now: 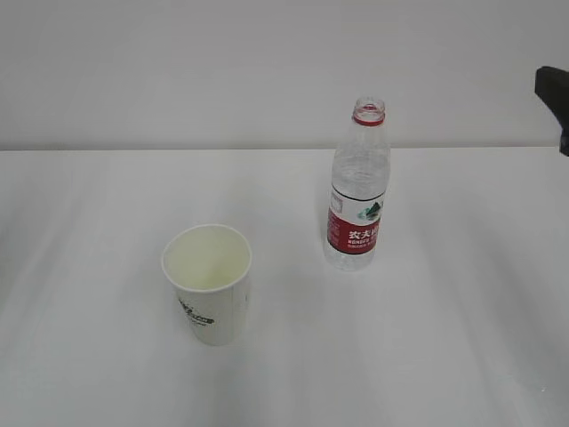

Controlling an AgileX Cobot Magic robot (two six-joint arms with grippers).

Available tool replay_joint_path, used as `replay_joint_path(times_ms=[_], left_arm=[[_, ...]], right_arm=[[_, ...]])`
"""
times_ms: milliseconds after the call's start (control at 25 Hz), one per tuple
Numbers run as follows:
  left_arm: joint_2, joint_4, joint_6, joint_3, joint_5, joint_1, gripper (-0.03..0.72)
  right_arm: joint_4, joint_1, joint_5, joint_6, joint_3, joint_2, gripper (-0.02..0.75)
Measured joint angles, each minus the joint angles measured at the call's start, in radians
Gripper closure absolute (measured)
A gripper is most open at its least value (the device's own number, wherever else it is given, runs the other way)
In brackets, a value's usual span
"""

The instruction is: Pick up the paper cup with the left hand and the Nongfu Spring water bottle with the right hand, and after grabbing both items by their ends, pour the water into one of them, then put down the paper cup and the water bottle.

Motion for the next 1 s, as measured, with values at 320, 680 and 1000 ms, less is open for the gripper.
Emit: replay_joint_path(times_ms=[320, 680, 1000], left_arm=[[0.061, 0.0, 0.0, 0.014, -0.045, 0.0, 0.129], [0.066, 0.0, 0.0, 0.201, -0.313, 0.0, 0.129], [0.128, -0.006, -0.052, 0.286, -0.462, -0.026, 0.129]], right_arm=[[-0.133, 0.0, -0.109, 0.131, 0.019, 0.112, 0.15], [-0.14, 0.0, -0.277, 0.197, 0.124, 0.179, 0.15], [-0.147, 0.0, -0.463, 0.271, 0.241, 0.259, 0.15]])
